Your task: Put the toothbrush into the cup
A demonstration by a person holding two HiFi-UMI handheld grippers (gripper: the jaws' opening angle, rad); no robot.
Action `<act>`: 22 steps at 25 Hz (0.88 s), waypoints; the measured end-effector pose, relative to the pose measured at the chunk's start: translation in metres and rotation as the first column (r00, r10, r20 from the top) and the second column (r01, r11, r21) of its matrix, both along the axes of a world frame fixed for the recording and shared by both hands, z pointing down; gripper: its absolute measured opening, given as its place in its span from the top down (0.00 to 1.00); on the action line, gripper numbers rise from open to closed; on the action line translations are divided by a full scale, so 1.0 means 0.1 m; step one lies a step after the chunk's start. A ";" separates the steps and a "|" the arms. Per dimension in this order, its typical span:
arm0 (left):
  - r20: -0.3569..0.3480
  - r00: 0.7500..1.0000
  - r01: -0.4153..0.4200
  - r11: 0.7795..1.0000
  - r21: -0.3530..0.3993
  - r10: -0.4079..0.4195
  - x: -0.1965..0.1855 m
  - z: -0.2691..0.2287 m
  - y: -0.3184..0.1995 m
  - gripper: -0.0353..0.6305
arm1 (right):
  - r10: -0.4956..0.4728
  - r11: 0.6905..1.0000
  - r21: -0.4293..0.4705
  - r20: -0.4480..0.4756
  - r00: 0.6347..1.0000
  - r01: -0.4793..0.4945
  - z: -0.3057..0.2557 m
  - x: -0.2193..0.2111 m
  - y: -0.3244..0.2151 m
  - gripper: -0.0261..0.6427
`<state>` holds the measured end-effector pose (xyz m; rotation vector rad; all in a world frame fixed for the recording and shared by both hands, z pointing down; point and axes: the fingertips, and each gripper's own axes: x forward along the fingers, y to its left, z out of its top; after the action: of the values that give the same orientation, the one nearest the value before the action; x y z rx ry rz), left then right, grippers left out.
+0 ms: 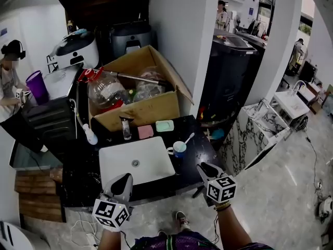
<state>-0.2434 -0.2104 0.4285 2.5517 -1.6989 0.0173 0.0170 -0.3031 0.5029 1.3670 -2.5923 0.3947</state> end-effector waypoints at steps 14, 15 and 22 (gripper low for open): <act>-0.005 0.999 -0.039 0.998 0.053 0.039 0.08 -0.24 0.00 0.92 | -0.068 0.983 0.172 0.041 0.997 0.060 -0.75 -0.30 0.40 0.85; -0.003 0.999 -0.045 0.997 0.061 0.045 0.11 -0.28 -0.02 0.92 | -0.074 0.981 0.184 0.043 0.996 0.065 -0.80 -0.31 0.41 0.85; 0.008 0.998 -0.063 0.991 0.114 0.063 0.30 -0.50 -0.11 0.92 | -0.073 0.959 0.277 0.061 0.995 0.053 -1.09 -0.22 0.38 0.85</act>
<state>-0.2137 -0.2212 0.3782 2.6884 -1.6663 -0.0732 -0.0047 -0.2654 0.3941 1.3680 -2.8263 0.0739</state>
